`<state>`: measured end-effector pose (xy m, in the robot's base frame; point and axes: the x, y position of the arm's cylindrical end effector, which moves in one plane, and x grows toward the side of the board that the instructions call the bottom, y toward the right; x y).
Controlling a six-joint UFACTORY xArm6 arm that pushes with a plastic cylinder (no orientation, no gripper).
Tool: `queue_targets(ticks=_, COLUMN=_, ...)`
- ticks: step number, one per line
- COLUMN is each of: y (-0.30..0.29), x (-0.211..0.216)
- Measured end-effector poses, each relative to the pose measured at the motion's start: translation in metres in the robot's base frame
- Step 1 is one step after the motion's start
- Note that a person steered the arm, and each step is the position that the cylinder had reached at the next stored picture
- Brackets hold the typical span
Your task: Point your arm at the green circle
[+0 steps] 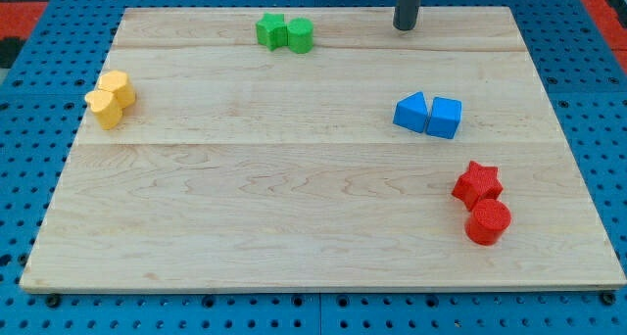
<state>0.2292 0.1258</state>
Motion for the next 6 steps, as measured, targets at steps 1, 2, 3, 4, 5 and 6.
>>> queue_targets(ticks=1, y=0.000, x=0.000)
queue_targets(ticks=2, y=0.003, x=-0.001)
queue_targets(ticks=3, y=0.000, x=-0.012)
queue_targets(ticks=4, y=-0.061, x=-0.017)
queue_targets(ticks=5, y=-0.116, x=-0.017)
queue_targets(ticks=6, y=-0.130, x=-0.017)
